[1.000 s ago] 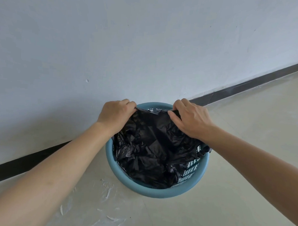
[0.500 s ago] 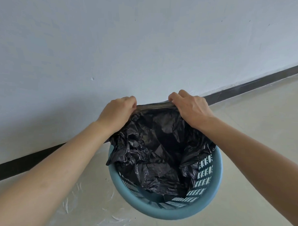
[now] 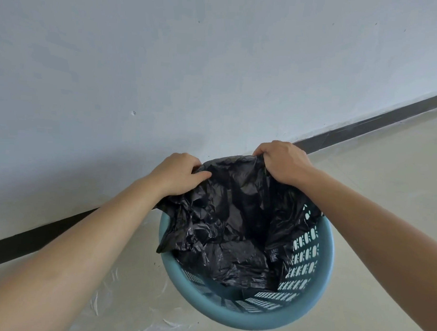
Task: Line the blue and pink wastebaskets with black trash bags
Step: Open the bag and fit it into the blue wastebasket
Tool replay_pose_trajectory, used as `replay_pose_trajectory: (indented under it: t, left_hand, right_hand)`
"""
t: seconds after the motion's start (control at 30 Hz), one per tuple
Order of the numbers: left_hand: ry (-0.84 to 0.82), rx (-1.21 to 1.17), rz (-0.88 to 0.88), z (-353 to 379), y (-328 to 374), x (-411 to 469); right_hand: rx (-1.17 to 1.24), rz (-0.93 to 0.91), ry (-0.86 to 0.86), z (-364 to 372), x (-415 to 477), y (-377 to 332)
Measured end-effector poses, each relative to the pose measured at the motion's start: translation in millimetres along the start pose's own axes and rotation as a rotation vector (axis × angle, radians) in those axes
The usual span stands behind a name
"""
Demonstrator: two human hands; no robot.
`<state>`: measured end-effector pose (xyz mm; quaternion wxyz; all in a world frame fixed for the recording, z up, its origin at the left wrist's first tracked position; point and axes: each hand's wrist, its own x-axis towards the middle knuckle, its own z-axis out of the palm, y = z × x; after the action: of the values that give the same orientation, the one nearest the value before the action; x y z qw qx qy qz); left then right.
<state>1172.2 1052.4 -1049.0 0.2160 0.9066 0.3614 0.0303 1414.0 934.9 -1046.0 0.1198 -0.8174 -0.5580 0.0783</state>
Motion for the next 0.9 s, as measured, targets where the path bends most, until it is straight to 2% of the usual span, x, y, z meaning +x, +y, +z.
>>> replay_pose_trajectory:
  t: [0.13,0.3,0.4,0.47,0.53,0.6,0.63,0.7,0.77,0.8,0.83,0.9]
  left_hand:
    - [0.115,0.043,0.023,7,5,3]
    - [0.262,0.020,-0.058,2,-2,13]
    - [0.302,0.009,-0.085,-5,-9,18]
    - [0.323,0.133,-0.083,-9,-4,16]
    - [0.430,0.351,-0.034,-13,13,11]
    - [0.494,0.242,0.126,-12,44,0]
    - [0.453,0.130,0.211,-8,59,-7]
    - [0.234,0.016,0.292,10,85,-21]
    - [-0.029,0.053,0.264,31,101,-35]
    - [-0.103,0.111,0.237,40,104,-39]
    - [-0.121,0.165,0.221,49,105,-44]
    - [-0.019,0.198,0.201,62,108,-55]
  right_hand:
    - [0.187,0.085,-0.205,-11,-3,15]
    - [0.396,0.192,-0.059,-22,-22,49]
    - [0.643,0.321,-0.060,-22,-38,67]
    - [0.763,0.392,-0.088,-16,-45,73]
    - [0.813,0.425,-0.110,-7,-51,72]
    - [0.850,0.423,-0.113,1,-56,68]
    - [0.851,0.407,-0.100,3,-57,67]
    - [0.778,0.369,-0.040,4,-61,66]
    - [0.633,0.364,0.066,3,-64,67]
    - [0.564,0.363,0.114,3,-65,66]
    - [0.511,0.353,0.152,5,-67,66]
    - [0.428,0.311,0.197,8,-70,64]
